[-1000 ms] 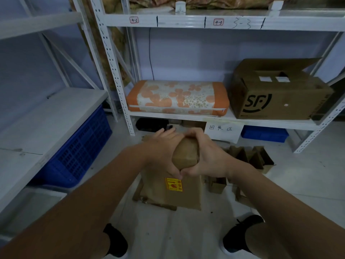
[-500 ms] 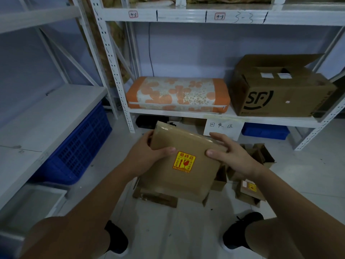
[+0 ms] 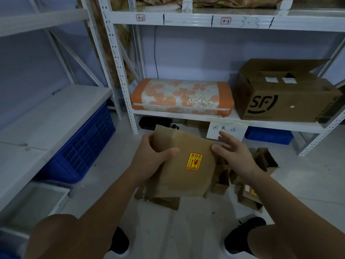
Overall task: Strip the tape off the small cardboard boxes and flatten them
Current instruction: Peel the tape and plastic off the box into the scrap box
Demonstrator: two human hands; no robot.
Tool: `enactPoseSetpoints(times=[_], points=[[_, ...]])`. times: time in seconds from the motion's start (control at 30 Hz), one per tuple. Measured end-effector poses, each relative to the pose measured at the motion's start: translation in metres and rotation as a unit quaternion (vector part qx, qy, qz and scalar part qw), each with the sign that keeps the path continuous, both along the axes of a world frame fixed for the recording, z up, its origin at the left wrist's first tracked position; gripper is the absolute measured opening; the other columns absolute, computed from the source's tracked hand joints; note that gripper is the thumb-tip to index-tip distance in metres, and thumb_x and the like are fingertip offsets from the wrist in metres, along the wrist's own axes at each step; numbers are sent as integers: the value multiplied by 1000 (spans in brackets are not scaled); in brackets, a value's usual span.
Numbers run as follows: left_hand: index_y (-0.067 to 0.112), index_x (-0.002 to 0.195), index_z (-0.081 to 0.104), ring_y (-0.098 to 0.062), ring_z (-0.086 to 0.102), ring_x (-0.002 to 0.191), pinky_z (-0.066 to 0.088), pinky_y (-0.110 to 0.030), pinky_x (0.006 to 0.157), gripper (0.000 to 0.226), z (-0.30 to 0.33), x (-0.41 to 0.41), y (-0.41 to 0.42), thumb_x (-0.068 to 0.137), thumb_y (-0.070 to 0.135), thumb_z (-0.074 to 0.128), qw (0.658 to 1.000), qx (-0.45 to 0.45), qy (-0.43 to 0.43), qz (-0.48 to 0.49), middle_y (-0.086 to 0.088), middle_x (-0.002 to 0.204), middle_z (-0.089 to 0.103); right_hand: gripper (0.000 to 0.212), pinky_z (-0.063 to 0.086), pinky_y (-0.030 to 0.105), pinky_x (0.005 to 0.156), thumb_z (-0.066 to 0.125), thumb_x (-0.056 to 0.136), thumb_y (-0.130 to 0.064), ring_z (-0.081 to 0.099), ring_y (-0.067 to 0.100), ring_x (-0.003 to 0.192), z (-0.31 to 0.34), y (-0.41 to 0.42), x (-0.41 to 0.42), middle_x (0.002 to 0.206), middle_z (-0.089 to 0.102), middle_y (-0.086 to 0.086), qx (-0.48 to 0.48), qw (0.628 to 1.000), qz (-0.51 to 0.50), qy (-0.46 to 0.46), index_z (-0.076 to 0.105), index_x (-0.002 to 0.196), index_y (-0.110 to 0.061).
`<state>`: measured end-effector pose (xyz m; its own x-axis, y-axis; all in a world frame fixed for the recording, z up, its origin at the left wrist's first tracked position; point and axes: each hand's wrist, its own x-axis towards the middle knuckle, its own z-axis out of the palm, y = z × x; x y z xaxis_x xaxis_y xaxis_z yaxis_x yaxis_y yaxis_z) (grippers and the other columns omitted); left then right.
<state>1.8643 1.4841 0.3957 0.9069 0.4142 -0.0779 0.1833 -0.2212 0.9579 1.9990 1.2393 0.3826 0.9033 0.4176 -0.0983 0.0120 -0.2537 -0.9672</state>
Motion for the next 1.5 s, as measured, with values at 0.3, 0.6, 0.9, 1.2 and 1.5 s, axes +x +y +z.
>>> enactPoseSetpoints(times=[0.3,0.6,0.9,1.2,1.5], points=[[24,153,26,-18,43,131,44,-37,102,126,-18,6,-29,51,76,80,984,160,42,71,4,145,38,59,42,24,109,75,85,-46,50,1,128,26,44,-34,136,58,-13,-88,922,135,-353,60,138,-26],[20,141,31,-19,52,114,54,-43,89,105,-16,3,-54,61,76,70,942,313,-3,121,9,119,35,28,50,22,86,78,88,-31,58,2,98,14,53,-43,104,63,-11,-79,934,64,-343,67,112,-22],[22,140,31,-17,52,108,52,-36,82,111,-18,5,-56,57,83,73,922,368,-3,119,6,120,41,31,56,41,71,55,100,-40,65,16,83,6,48,-33,95,68,0,-141,879,76,-449,71,105,-14],[19,142,31,-15,50,110,43,-29,80,119,-15,2,-59,52,93,54,928,357,12,102,7,120,37,37,57,43,66,55,98,-48,65,18,84,7,38,-28,98,68,-1,-147,857,110,-481,67,108,-15],[21,141,34,-16,53,106,52,-35,79,115,-9,4,-59,52,90,58,920,377,2,108,5,121,44,28,57,46,61,54,98,-40,67,24,79,7,40,-30,98,69,1,-163,849,65,-498,65,96,-15]])
